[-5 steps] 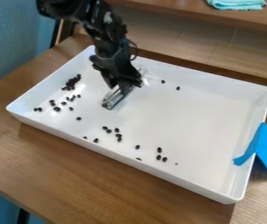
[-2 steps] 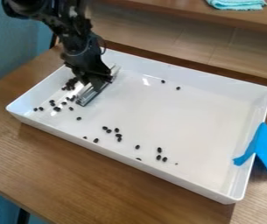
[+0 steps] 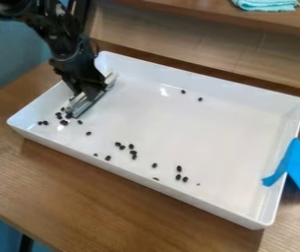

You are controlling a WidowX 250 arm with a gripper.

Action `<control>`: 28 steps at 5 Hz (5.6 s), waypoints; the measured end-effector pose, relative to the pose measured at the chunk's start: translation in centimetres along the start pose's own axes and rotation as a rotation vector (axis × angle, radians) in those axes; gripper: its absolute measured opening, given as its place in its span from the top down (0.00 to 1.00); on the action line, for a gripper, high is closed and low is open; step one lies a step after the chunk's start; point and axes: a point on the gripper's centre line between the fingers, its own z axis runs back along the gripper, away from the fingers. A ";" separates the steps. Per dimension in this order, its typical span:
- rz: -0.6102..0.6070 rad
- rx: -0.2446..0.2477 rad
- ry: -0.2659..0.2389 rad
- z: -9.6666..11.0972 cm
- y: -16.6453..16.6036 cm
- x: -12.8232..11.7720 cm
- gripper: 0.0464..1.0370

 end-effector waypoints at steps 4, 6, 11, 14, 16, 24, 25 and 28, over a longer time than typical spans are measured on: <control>-0.036 -0.036 -0.123 5.7 -2.7 3.1 0.72; -0.118 -0.081 -0.175 7.5 -8.8 5.3 0.72; -0.130 -0.120 -0.089 5.7 -19.3 5.8 0.72; -0.135 -0.092 -0.063 4.0 -19.8 5.1 0.72; -0.136 -0.079 -0.057 3.1 -19.6 4.9 0.72; 0.077 0.118 0.025 0.0 -2.2 1.9 0.72; 0.105 0.113 0.042 0.6 -0.4 1.1 0.72; 0.082 0.012 -0.089 7.0 -5.4 2.2 0.72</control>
